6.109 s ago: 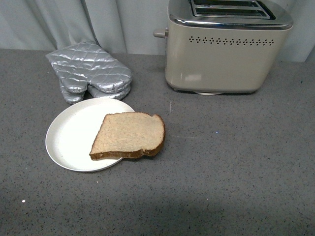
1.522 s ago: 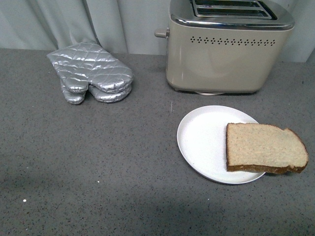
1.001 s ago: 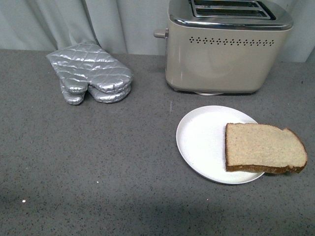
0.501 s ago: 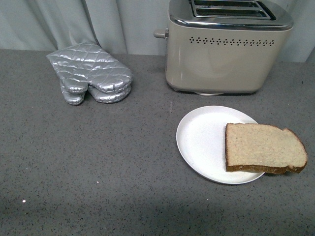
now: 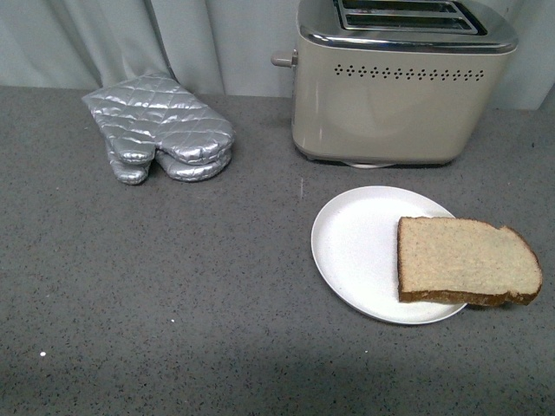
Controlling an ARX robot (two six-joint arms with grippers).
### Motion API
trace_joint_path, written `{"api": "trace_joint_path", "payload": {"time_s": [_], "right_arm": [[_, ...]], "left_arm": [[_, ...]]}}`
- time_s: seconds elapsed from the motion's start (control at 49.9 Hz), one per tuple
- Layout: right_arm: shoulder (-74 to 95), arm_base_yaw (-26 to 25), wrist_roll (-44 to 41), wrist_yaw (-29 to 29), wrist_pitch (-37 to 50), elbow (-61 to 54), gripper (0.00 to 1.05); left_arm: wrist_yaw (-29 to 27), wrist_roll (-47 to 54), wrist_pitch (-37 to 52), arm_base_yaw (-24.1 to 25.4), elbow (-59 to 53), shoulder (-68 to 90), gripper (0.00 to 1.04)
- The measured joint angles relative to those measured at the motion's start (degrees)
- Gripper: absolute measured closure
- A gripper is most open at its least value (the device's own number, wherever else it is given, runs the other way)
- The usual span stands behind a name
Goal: Put bread into toaster
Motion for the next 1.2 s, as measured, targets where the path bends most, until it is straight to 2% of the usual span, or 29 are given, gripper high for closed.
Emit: {"api": "trace_joint_path", "payload": {"time_s": [0.06, 0.24, 0.28, 0.34, 0.401, 0.601, 0.721, 0.781, 0.801, 0.901, 1.202], "right_arm": [[0.0, 0.0, 0.0, 0.0, 0.0, 0.0, 0.1], [0.0, 0.0, 0.0, 0.0, 0.0, 0.0, 0.1], [0.1, 0.0, 0.0, 0.2, -0.1, 0.0, 0.1], [3.3, 0.9, -4.6, 3.3, -4.7, 2.1, 0.1], [12.3, 1.0, -9.1, 3.2, -2.2, 3.6, 0.1], [40.5, -3.5, -8.7, -6.0, 10.4, 9.1, 0.1], [56.6, -6.7, -6.3, -12.1, 13.9, 14.0, 0.1], [66.9, -8.7, -4.6, -15.5, 14.0, 17.9, 0.1], [69.7, -9.2, -4.2, -16.2, 14.0, 18.9, 0.1], [80.6, -10.4, -2.3, -20.1, 12.0, 24.3, 0.1], [99.2, -11.3, 0.7, -22.8, 3.5, 36.7, 0.1]], "left_arm": [[0.2, 0.0, -7.1, 0.0, 0.0, -5.3, 1.01], [0.2, 0.0, -8.1, 0.0, 0.0, -7.9, 1.01], [0.2, 0.0, -8.1, 0.0, 0.0, -7.9, 0.93], [0.2, 0.0, -8.1, 0.0, 0.0, -7.9, 0.82], [0.2, 0.0, -8.1, 0.0, 0.0, -8.0, 0.69], [0.2, 0.0, -8.1, 0.0, 0.0, -8.0, 0.37], [0.2, 0.0, -8.1, 0.0, 0.0, -8.0, 0.21], [0.2, 0.0, -8.1, 0.0, 0.0, -8.0, 0.07], [0.2, 0.0, -8.1, 0.0, 0.0, -8.0, 0.05], [0.2, 0.1, -8.1, 0.0, 0.0, -8.0, 0.07], [0.2, 0.1, -8.1, 0.0, 0.0, -8.0, 0.07]]}}
